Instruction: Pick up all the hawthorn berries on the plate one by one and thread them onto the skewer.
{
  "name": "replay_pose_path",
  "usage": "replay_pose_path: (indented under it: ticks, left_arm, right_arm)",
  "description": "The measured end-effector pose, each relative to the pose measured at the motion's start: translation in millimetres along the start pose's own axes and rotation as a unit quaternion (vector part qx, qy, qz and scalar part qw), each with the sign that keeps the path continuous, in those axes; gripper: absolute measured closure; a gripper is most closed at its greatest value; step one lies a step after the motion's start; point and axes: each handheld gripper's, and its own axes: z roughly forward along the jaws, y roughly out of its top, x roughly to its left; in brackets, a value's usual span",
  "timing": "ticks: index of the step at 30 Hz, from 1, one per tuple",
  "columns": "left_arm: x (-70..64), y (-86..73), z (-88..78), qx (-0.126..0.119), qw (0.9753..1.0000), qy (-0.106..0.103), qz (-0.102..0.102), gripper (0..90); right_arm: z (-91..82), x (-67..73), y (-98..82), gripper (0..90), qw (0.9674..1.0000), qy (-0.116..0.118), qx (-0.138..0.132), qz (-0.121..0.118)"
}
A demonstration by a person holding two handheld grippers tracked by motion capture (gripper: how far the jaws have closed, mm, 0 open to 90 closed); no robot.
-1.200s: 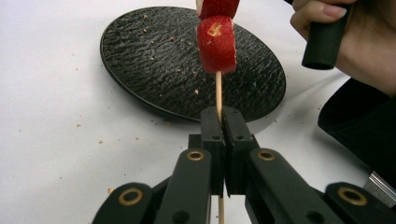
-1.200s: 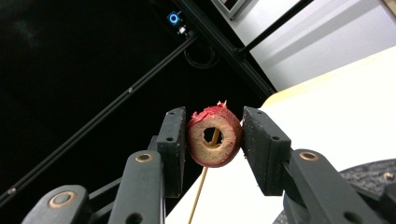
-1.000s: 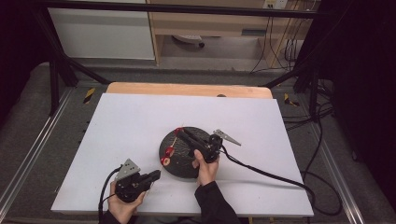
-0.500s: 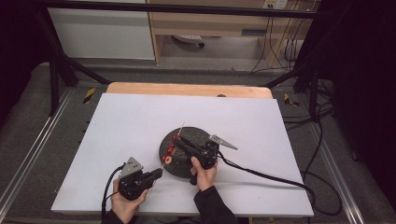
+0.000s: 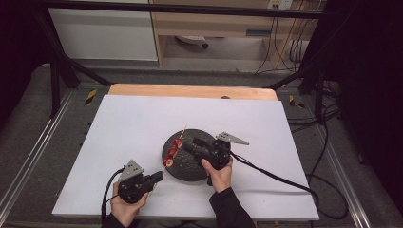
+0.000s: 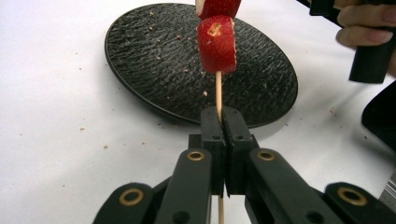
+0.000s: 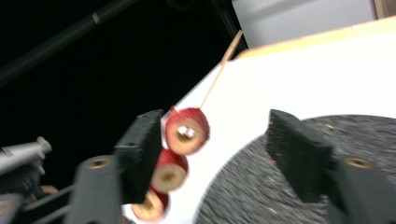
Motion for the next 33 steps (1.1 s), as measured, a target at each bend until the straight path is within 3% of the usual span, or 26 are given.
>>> replay_pose_path:
  ticks: [6, 10, 18, 22, 25, 28, 33]
  left_arm:
    - [2.4, -0.4, -0.1, 0.003, 1.0000, -0.001, 0.001, 88.6]
    - [2.8, -0.7, -0.8, 0.005, 1.0000, -0.005, 0.005, 88.5]
    - [3.8, -0.3, -1.0, 0.011, 0.9998, -0.009, 0.012, 88.5]
    - [3.9, 1.3, -0.2, 0.017, 0.9996, -0.012, 0.017, 88.5]
    - [4.2, 2.5, 0.8, 0.024, 0.9994, -0.015, 0.019, 88.5]
    - [4.9, 3.7, 1.8, 0.031, 0.9992, -0.017, 0.021, 88.5]
    - [4.8, 7.7, 2.0, 0.040, 0.9986, -0.019, 0.029, 88.5]
  right_arm:
    - [-13.2, -9.4, 8.0, 16.3, 0.9966, -0.028, 0.063, -0.046]
    - [-23.8, -16.8, 10.3, 8.1, 0.9914, -0.046, 0.096, -0.077]
    - [-50.2, -37.4, 5.8, 2.3, 0.9819, -0.073, 0.138, -0.108]
    - [-64.6, -45.3, 2.8, 1.5, 0.9756, -0.089, 0.155, -0.128]
    - [-75.4, -52.1, -1.1, 1.2, 0.9682, -0.103, 0.175, -0.145]
    - [-85.8, -59.5, -5.7, 1.3, 0.9632, -0.110, 0.190, -0.155]
    - [-103.2, -70.8, -11.3, 1.2, 0.9597, -0.119, 0.200, -0.157]
